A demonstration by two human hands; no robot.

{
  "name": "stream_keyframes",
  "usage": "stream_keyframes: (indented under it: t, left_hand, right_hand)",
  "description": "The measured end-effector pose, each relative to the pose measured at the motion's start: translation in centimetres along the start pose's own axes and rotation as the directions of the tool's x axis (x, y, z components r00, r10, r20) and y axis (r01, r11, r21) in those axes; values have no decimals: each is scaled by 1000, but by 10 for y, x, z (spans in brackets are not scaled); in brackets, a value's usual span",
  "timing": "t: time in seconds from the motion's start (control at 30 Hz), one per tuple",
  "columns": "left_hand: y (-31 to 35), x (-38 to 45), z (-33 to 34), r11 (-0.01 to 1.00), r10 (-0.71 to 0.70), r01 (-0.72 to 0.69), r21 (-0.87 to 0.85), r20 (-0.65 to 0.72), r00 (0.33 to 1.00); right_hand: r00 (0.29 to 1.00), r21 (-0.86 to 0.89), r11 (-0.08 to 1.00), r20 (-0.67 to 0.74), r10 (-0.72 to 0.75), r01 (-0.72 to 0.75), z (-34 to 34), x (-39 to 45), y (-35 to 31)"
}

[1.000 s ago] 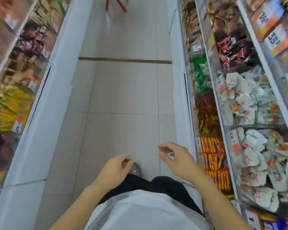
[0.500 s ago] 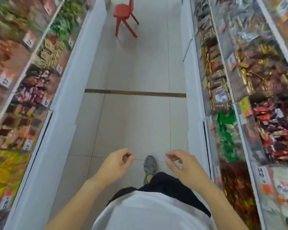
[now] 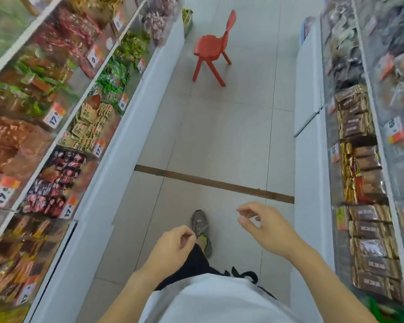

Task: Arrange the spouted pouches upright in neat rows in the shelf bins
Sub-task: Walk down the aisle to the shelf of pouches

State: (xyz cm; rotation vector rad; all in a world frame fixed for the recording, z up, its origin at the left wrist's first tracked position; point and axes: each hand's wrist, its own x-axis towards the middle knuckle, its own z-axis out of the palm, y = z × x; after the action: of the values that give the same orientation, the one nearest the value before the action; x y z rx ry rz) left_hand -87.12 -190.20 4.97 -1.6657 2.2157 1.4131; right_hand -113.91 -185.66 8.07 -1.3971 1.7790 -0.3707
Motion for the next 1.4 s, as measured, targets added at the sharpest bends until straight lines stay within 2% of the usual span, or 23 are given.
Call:
stream_keyframes:
  t: [0.1,0.4,0.67,0.83,1.0,1.17,1.4]
  left_hand:
    - [26,82,-57,1000,0,0,-1,12,1000]
    - [133,347,-198,992,123,-125,21,56,991]
    - [207,536,-284,997,74,-75,3,40,996]
    - [224,629,-340,999,-17,17,-30,3,1000]
    - [217,743,-401,993,-76,73,-95,-25,997]
    - [222,864,-486,995,-61,57,-83,-47,997]
    - [240,1004,-614,997,-28,20,-76,-105,994]
  right_hand:
    - [997,45,996,-27,78,-77,-45,65,-13]
    - [975,153,967,-59,215,-204,-171,254,-16]
    - [983,136,975,-27,180,-175,-300,475,-13]
    - [996,21,996,30,81,-82,-379,620,-43]
    - [998,-2,1000,65,11,-11,-425,771,-79]
    - [996,27,999,88,22,-24,-468,903,-131]
    - [994,104,993,91,53,-62,-524,1025,-170]
